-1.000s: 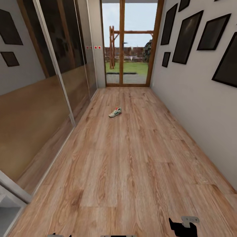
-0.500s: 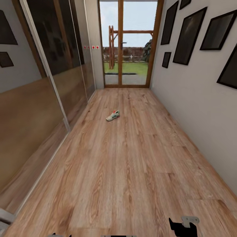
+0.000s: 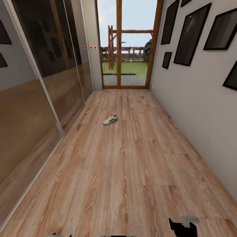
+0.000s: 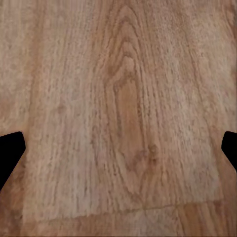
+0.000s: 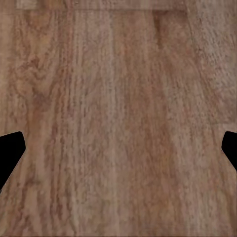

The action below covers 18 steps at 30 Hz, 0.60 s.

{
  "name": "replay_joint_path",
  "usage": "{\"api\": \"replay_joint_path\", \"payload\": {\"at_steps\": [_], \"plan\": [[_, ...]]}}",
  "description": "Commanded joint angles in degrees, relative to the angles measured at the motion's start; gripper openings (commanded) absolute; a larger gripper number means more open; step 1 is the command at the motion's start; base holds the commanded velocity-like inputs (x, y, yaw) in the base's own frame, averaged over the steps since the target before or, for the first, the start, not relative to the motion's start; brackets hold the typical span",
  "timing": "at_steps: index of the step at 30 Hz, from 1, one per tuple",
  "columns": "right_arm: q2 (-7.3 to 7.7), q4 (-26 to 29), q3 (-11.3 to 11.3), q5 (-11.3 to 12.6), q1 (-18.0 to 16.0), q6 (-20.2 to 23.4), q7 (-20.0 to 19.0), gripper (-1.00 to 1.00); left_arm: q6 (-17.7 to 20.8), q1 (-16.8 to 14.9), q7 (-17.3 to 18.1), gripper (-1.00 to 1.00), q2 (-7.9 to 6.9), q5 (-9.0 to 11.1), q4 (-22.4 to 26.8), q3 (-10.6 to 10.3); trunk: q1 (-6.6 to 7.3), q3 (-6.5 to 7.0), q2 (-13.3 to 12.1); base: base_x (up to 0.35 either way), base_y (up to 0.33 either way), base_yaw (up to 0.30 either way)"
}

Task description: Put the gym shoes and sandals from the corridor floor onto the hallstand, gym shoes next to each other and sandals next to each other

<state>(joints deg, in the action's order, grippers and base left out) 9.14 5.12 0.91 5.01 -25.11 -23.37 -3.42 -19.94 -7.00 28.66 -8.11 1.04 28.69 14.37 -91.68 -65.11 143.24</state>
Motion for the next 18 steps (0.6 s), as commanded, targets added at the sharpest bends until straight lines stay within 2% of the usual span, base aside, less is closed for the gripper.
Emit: {"api": "replay_joint_path", "payload": {"at_steps": [1,18], "plan": [[0.00,-0.1,0.1,0.5,0.0,-0.2,-0.4,1.00,0.0,0.0,0.5,1.00,0.03,0.1,0.0,0.3,-0.02,-0.05,0.0,0.326,-0.113,0.000],[0.27,-0.1,0.1,0.7,0.1,-0.2,-0.3,1.00,0.0,0.0,0.5,1.00,0.03,0.1,0.0,0.3,-0.02,-0.05,0.0,0.325,-0.114,0.000]]}}
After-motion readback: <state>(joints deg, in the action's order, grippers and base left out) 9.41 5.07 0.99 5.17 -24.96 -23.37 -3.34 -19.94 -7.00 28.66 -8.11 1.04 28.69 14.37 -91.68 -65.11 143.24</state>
